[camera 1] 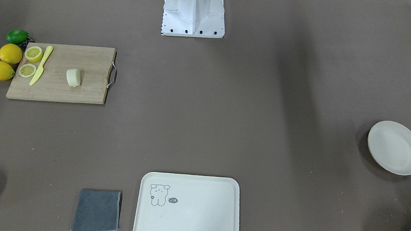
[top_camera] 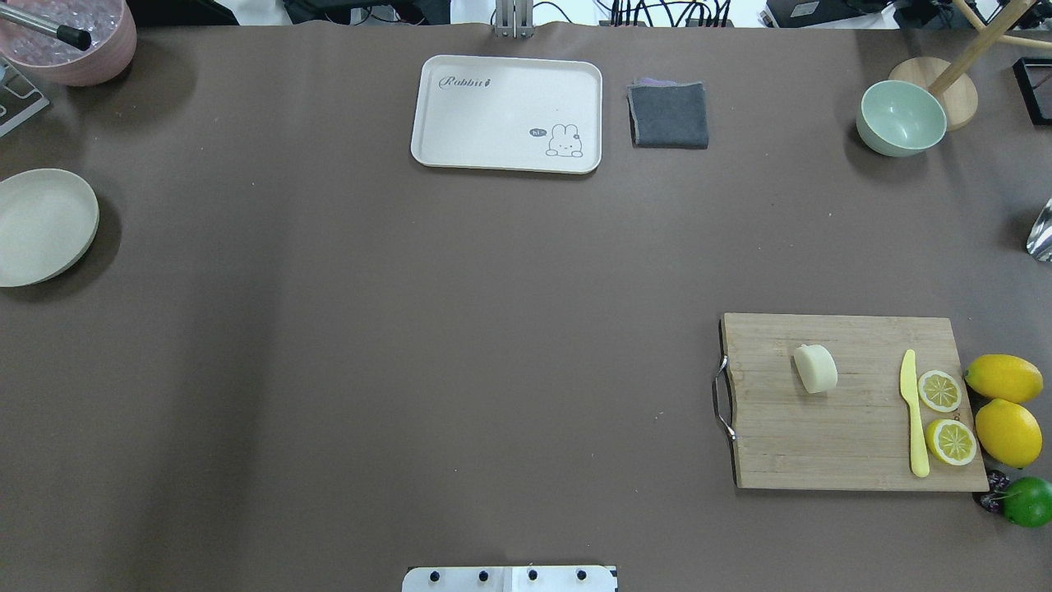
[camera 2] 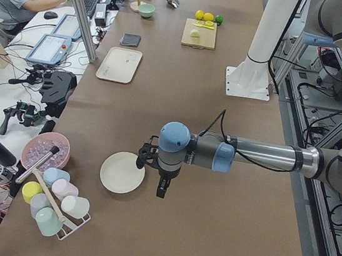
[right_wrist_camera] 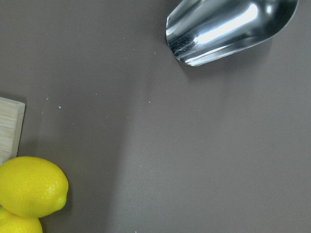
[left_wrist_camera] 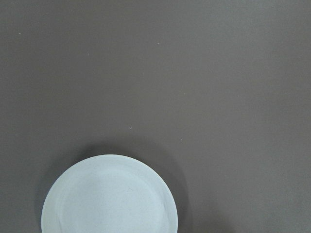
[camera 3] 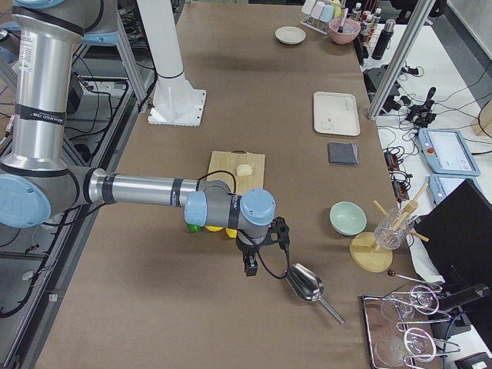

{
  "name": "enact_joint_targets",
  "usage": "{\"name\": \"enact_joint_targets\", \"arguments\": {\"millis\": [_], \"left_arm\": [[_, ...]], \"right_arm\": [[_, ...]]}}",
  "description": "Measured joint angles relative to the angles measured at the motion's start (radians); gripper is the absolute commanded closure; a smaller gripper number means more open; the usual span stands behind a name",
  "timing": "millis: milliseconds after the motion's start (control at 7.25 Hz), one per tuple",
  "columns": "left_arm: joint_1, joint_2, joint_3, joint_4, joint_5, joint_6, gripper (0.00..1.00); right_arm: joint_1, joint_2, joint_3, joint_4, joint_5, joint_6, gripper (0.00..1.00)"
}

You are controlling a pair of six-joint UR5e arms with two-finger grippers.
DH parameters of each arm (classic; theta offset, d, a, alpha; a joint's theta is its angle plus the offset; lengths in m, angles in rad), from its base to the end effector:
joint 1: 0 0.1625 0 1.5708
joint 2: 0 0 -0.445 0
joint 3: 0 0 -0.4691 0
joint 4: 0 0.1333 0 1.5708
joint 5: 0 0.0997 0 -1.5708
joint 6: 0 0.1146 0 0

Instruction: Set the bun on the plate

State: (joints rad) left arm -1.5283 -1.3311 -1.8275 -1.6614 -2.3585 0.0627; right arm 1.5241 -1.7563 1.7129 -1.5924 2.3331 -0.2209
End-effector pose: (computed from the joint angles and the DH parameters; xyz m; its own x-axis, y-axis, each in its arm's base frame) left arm -0.0320 -0.4730 0.6565 0.6976 0.1681 -0.6965 -0.0861 0.9847 0.1513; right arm 0.0317 -0.4827 0.7094 0.6967 -0.2076 0.6866 0.2042 0.9750 0.0876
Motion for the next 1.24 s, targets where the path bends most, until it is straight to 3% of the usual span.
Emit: {"name": "enact_joint_targets", "arguments": {"millis": [414,1241], "left_arm": [[-0.001,-0.050,0.033,-0.001,-0.007,0.003,0.02],[0.007,-0.011,0.038,-0.014,-0.060,0.002,0.03]], "right_arm": [[-0.001,-0.003,0.002,0.001,0.005,0.001,0.00],[-0.001,-0.004,-0.003,0.049,0.013,0.004,0.00]]}}
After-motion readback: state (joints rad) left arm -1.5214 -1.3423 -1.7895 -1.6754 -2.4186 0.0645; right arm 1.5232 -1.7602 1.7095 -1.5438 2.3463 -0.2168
